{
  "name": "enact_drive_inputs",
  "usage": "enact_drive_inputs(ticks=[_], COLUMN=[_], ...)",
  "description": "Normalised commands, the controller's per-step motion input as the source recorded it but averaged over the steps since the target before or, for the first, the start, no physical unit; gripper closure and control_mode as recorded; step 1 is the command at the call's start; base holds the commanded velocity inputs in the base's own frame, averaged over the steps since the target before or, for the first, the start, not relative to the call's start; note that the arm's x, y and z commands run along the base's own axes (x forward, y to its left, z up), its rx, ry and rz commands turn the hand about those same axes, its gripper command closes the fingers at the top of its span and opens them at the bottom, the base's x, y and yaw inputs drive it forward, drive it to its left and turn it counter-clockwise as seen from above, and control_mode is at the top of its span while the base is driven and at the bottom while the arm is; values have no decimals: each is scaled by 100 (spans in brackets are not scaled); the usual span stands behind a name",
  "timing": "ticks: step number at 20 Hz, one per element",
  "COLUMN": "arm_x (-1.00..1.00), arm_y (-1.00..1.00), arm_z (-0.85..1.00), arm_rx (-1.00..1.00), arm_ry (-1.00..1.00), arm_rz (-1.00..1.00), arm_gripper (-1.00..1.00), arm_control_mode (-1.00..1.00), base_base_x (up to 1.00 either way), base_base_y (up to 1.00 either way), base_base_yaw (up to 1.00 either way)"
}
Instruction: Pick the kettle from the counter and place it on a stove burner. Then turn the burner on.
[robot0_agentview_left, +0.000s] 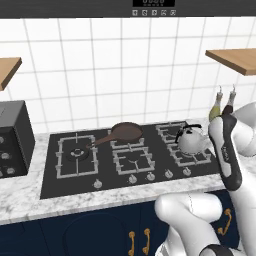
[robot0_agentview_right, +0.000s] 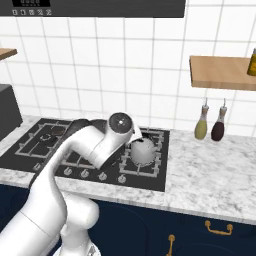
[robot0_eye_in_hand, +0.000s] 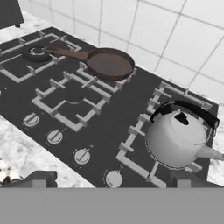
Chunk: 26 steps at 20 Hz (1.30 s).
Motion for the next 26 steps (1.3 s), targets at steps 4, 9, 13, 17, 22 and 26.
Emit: enact_drive_inputs(ticks=[4, 9, 13, 17, 22, 26], arm_x=[-50, -42, -13, 0, 0, 11], arm_y=[5, 0, 0, 0, -1, 0], arm_z=[0, 0, 0, -7, -18, -47], arm_rx=[0, 0, 0, 1, 8, 15], arm_ry=[17, 21, 20, 12, 7, 10], arm_rz=[-35, -44, -42, -14, 1, 0], arm_gripper=[-100, -100, -100, -100, -100, -100], arm_control_mode=[-100, -100, -100, -100, -100, -100], base_base_x=[0, 0, 0, 0, 0, 0], base_base_y=[0, 0, 0, 0, 0, 0], base_base_yaw=[0, 0, 0, 0, 0, 0])
